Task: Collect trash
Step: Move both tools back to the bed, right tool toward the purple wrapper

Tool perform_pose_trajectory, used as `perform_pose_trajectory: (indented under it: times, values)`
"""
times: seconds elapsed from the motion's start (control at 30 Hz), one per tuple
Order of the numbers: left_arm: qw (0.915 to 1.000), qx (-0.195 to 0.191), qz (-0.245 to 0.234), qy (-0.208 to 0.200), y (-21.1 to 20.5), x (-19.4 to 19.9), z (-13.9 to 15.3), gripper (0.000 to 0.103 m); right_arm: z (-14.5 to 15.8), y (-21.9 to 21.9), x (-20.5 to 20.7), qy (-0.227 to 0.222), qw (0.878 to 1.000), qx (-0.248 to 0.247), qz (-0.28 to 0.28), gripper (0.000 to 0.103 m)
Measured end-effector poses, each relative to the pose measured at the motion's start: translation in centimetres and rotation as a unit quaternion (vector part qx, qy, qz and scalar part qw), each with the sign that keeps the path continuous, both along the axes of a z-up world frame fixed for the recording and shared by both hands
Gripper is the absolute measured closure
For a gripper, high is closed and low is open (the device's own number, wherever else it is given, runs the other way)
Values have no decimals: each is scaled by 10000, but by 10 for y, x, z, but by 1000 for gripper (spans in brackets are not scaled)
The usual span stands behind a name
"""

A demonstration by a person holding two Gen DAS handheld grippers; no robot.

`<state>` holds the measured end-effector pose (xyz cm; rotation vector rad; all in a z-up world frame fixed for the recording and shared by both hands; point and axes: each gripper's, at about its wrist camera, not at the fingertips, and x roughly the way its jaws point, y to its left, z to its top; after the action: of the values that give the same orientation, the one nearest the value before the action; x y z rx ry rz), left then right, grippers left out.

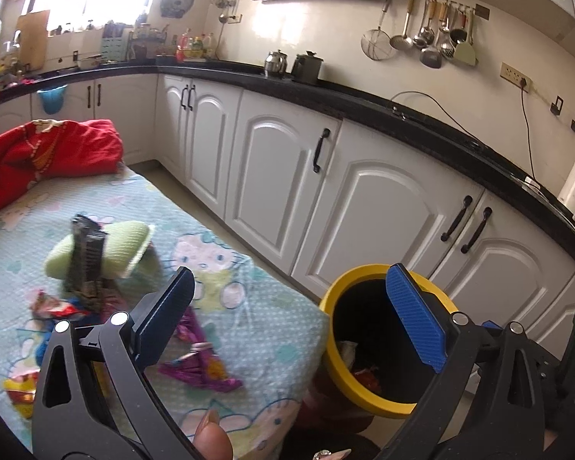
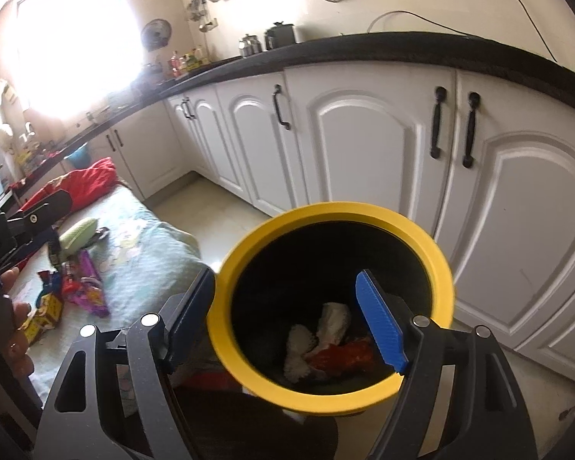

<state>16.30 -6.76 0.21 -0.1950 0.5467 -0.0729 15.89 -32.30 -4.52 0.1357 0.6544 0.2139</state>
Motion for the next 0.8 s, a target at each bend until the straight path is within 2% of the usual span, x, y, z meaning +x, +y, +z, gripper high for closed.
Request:
perform_pose_trajectory:
  times: [0.37, 0.8]
  values:
    - [9987, 43, 498, -102, 54, -14, 9, 11, 15, 58, -7, -137, 9978, -67, 641, 27]
    - [9944, 95, 1053, 46, 126, -22, 4, 11, 14, 128, -4, -55, 9918, -73, 1271, 27]
